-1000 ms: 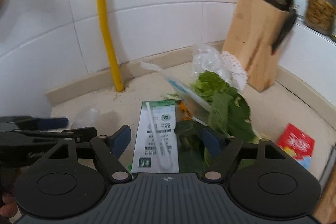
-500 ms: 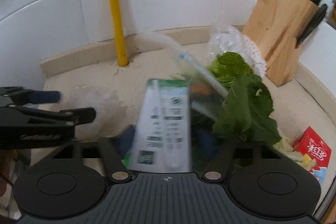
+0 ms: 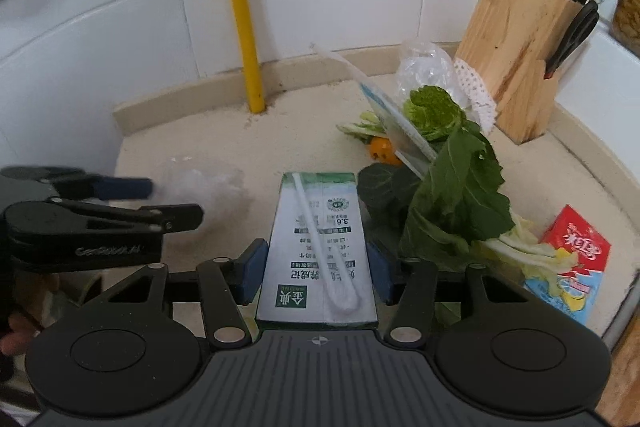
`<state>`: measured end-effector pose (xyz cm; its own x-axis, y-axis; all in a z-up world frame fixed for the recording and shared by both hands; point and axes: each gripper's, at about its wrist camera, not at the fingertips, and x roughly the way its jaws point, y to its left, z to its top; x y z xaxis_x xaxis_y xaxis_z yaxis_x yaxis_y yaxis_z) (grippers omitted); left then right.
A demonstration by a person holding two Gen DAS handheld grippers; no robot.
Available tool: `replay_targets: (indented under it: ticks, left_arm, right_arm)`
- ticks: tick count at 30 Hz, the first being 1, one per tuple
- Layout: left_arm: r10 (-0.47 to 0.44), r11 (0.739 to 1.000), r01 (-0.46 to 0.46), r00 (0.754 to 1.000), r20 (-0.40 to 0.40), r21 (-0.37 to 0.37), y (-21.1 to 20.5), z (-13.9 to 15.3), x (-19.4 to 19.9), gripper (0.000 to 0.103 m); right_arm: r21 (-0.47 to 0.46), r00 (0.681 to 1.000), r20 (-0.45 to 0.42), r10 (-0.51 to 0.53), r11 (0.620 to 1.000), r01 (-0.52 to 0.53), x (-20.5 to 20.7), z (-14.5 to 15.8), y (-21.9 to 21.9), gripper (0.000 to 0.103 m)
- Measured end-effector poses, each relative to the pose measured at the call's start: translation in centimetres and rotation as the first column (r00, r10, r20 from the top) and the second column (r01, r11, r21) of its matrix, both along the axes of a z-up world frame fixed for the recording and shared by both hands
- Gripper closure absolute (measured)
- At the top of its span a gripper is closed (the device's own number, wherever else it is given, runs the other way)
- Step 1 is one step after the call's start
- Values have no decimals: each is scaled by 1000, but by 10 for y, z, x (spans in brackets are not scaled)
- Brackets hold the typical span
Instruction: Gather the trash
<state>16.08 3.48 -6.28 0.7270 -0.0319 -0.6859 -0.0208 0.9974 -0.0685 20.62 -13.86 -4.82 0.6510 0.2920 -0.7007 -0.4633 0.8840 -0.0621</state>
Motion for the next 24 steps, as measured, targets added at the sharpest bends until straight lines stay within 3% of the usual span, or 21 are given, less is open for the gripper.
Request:
replay_targets:
  ticks: [2, 4, 6, 9, 10, 11, 12, 13, 14, 24]
  left_arm:
    - [10, 1000, -11, 1000, 23, 15, 1, 2, -1, 22]
    - [6, 1000, -7, 1000, 25, 21, 3, 1, 2, 18]
    - [15, 999, -16, 1000, 12, 36, 2, -4, 6, 18]
    - [40, 999, -41, 999, 11, 27, 5, -8, 11, 19]
    - [45, 999, -45, 999, 14, 12, 7, -9, 12, 22]
    - [50, 999, -50, 999, 12, -4, 8, -9, 13, 34]
    - [50, 999, -50, 999, 0, -17, 9, -10, 15, 42]
    - [42, 999, -43, 999, -17, -29, 9, -11, 17, 59]
    - [34, 998, -36, 999, -34, -46, 9, -13, 17, 66]
    - [11, 996, -10, 1000, 12, -85, 5, 6, 4, 76]
  right_arm:
    - [-11, 1000, 13, -5, 1000, 5, 1, -2, 0, 27]
    - [-13, 1000, 11, 2, 1000, -2, 3, -3, 1, 26]
    - [-17, 1000, 8, 16, 1000, -16, 6, -5, 4, 21]
    - [-48, 1000, 10, 27, 999, -26, 12, -11, 12, 22]
    - [-50, 1000, 8, 25, 998, -25, 14, -12, 13, 23]
    - [-46, 1000, 2, 24, 999, -24, 16, -13, 14, 26]
    - [-42, 1000, -5, 25, 999, -25, 18, -14, 14, 36]
    - [-41, 1000, -15, 23, 999, -23, 19, -14, 14, 43]
    - [-39, 999, -35, 18, 999, -19, 21, -15, 14, 42]
    - [20, 999, -35, -15, 1000, 16, 8, -3, 0, 43]
